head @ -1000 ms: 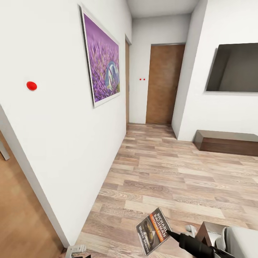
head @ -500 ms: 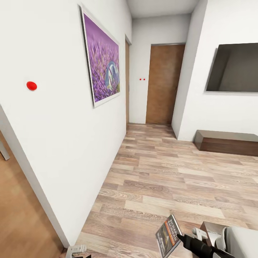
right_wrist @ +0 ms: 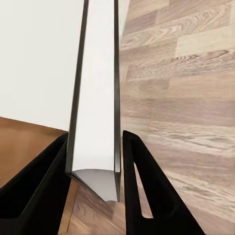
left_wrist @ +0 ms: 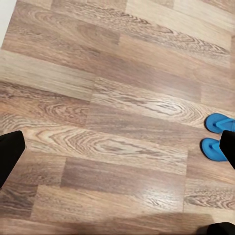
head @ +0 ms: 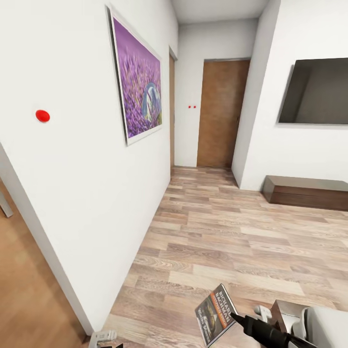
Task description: In the bedroom, move the book from the bed onto either nightstand, and place the two sandals side by side next to the bed.
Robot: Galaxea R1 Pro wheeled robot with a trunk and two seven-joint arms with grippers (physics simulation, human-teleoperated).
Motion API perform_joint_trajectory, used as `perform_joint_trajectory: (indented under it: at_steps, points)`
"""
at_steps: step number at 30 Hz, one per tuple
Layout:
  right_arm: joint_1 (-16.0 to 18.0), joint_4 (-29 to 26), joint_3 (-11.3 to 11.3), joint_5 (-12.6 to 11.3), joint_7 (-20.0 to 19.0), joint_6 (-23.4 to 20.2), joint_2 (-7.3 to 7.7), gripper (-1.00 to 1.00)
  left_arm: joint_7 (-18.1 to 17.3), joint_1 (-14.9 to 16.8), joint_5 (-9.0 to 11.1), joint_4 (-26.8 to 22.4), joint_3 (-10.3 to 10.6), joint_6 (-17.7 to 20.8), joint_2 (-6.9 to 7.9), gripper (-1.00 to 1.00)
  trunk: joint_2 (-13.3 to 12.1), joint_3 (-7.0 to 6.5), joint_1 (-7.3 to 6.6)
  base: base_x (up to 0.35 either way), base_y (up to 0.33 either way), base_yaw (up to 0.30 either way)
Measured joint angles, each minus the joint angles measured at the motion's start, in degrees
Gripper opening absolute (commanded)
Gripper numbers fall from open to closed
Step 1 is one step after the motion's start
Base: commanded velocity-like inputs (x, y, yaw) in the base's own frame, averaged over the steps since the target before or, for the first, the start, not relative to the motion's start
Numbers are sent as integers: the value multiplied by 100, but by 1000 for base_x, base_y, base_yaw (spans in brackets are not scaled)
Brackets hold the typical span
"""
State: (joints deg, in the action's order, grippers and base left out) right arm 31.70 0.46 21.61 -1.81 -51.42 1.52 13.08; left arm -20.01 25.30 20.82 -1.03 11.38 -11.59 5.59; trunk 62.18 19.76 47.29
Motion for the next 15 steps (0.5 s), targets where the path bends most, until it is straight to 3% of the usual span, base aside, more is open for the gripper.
perform_joint_trajectory:
  at_steps: [9,15]
  points:
    - [-2,88,-5,0,-18,0,-23,-100,-2,3,0,-1,0,-6,11,100,0,0,0,129,98,0]
    - [-4,104,-7,-1,-18,0,-28,-100,0,1,0,-1,0,-1,11,100,0,0,-1,234,140,0]
